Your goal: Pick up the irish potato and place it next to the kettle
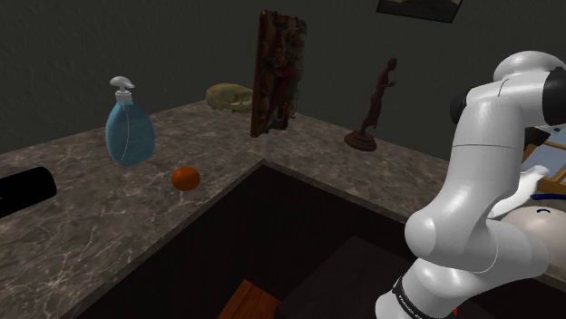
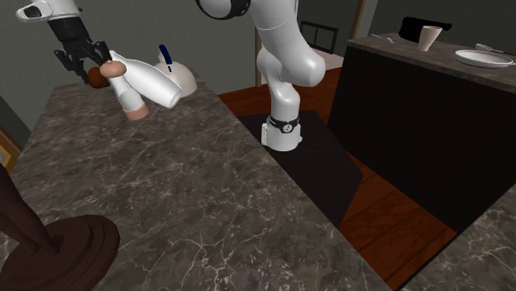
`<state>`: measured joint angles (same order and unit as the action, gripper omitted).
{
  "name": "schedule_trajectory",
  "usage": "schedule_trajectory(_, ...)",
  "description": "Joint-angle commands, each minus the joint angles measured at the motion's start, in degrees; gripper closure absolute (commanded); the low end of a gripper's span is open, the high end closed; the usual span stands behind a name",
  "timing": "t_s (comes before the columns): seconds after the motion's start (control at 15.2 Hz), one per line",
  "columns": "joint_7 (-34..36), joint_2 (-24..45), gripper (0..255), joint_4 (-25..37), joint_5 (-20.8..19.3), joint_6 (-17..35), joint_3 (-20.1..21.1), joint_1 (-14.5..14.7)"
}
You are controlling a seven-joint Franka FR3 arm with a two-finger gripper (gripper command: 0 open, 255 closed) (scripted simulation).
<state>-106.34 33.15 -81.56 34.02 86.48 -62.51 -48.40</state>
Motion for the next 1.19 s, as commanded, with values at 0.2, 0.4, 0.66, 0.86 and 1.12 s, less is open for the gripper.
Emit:
schedule_trajectory(0.2, -0.98, 0.46, 255, -3.92, 0.5, 3.56, 0.19, 1.19)
schedule_trajectory(0.4, -1.57, 1.0, 255, -5.71, 1.02, 5.45, 0.5, 1.48)
schedule_trajectory(0.66, -2.38, 1.85, 255, -7.84, 1.85, 7.87, 1.05, 1.68)
schedule_trajectory(0.86, -3.0, 2.59, 255, -9.27, 2.56, 9.61, 1.56, 1.7)
schedule_trajectory(1.12, -3.31, 2.97, 255, -9.89, 2.93, 10.41, 1.82, 1.68)
